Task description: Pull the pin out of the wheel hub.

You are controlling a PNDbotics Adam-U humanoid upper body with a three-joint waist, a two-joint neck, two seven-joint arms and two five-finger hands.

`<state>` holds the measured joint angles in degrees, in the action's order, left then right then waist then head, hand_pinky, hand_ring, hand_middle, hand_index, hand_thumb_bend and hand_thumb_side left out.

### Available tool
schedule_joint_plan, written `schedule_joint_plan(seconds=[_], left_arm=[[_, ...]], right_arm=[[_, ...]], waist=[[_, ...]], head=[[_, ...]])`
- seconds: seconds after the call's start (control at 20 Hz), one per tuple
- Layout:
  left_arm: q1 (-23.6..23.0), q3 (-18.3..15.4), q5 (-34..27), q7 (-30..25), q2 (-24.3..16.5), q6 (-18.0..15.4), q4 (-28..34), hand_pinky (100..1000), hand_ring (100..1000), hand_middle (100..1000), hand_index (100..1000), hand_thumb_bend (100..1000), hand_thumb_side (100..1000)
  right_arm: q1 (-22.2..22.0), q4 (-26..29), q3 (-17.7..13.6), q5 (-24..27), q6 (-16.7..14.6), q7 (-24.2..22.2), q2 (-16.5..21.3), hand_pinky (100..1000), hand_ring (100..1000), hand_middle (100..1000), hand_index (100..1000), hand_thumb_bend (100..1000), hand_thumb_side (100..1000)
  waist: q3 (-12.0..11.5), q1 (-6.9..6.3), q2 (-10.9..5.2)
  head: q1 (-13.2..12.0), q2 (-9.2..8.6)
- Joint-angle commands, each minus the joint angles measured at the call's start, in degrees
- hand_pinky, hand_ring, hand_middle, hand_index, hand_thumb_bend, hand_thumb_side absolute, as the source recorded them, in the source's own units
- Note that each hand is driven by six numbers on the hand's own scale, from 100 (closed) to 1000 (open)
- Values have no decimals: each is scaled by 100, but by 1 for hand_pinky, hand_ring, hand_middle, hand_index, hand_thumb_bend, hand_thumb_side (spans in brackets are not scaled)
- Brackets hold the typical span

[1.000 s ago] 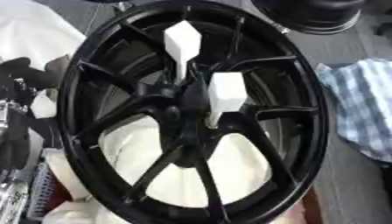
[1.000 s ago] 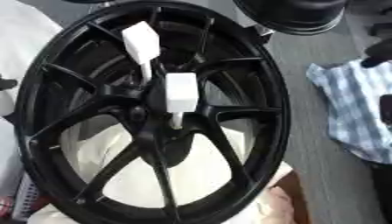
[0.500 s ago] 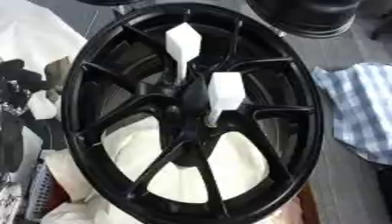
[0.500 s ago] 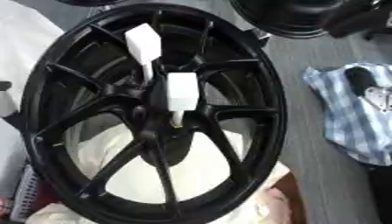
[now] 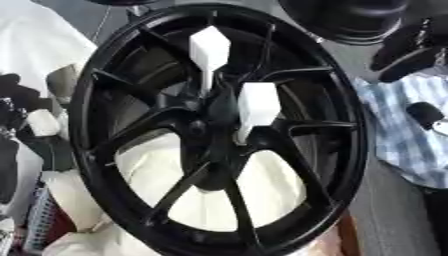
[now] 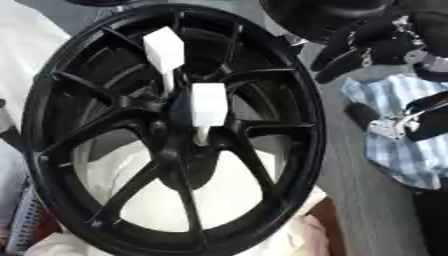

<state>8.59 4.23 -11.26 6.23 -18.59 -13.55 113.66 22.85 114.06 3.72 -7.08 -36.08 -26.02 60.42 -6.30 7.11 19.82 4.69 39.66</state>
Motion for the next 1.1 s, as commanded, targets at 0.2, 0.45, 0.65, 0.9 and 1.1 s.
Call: schedule_joint_plan(seconds=[0.2, 0.45, 0.65, 0.9, 1.1], left_arm=[[-51, -22, 20, 61, -49, 74, 93, 728, 599, 576, 761, 100, 662], [-117, -48, 24, 116, -34, 117, 93, 728, 599, 576, 761, 100, 662], [-144, -50, 44, 141, -20, 162, 93, 728, 599, 576, 761, 100, 665], [-132, -55, 32, 163, -7, 212, 93, 729, 599, 576, 761, 100, 668], [-166, -77, 40, 191, 16, 247, 93, 729, 598, 576, 761, 100, 674]], right_arm=[[293, 53, 212, -168, 306, -204, -185, 838, 804, 795, 829, 100, 210], [440, 53, 323, -247, 913, -71, -381, 836, 810, 806, 836, 100, 209], [587, 53, 359, -276, 1260, -10, -439, 846, 835, 830, 865, 100, 209], [802, 53, 447, -363, 1563, -188, -489, 860, 856, 850, 891, 100, 216], [940, 53, 597, -215, 1803, -473, -616, 862, 855, 855, 902, 100, 211]], waist=[[14, -13, -136], [33, -11, -183], [48, 3, -212], [-28, 45, -236], [-73, 64, -259]], head=[[-83, -9], [-155, 47], [-177, 74], [-115, 66], [-89, 85]])
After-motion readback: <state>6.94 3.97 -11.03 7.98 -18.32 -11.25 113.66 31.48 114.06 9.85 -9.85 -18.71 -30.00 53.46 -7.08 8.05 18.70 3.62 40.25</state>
